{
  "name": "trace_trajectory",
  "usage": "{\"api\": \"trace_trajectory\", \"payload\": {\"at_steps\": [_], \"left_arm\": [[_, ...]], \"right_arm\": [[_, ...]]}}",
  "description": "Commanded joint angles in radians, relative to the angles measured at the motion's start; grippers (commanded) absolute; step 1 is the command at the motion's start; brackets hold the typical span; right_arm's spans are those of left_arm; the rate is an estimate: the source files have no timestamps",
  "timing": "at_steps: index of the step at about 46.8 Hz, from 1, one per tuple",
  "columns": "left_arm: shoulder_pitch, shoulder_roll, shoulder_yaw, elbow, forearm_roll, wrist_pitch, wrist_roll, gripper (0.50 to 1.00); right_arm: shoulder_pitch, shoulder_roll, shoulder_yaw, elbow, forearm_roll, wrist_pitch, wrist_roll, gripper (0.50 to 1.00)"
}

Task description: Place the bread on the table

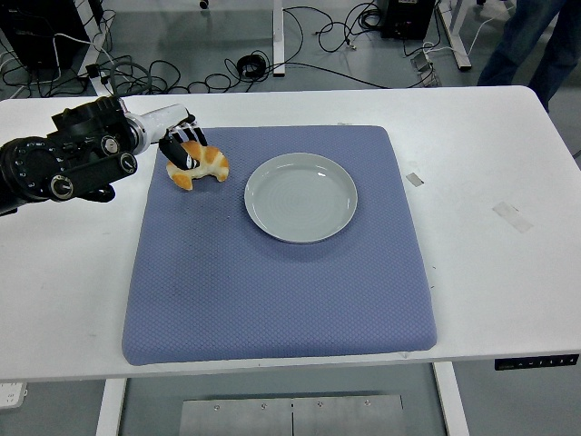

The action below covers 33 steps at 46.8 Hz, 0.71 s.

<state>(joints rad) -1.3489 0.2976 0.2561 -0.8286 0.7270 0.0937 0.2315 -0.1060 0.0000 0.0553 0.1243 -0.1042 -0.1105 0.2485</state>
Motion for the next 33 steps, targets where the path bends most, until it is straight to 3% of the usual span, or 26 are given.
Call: {"api": "trace_trajectory", "payload": {"at_steps": [1,4,6,15,27,33], "left_arm": [[0.001,0.000,0.000,0.002,0.000,0.000,0.002,0.500],[0.001,-0.002,0.000,0.003,0.000,0.000,0.003,0.500],[0.001,-0.005,-0.001,0.005,0.000,0.000,0.005,0.584],[0.004,-0.006,-0.008,0.005,-0.003,0.001,0.003,0.686],[0.002,-0.020,-0.018,0.005,-0.049,0.049,0.003,0.930],[0.001,-0.020,-0.017,0.005,-0.100,0.049,0.003,0.965]], "right_arm": [[0.000,0.000,0.000,0.000,0.000,0.000,0.000,1.000],[0.000,0.000,0.000,0.000,0.000,0.000,0.000,1.000],[0.000,0.000,0.000,0.000,0.000,0.000,0.000,1.000],[0.000,0.000,0.000,0.000,0.000,0.000,0.000,1.000],[0.000,0.000,0.000,0.000,0.000,0.000,0.000,1.000],[0.000,0.000,0.000,0.000,0.000,0.000,0.000,1.000]]}}
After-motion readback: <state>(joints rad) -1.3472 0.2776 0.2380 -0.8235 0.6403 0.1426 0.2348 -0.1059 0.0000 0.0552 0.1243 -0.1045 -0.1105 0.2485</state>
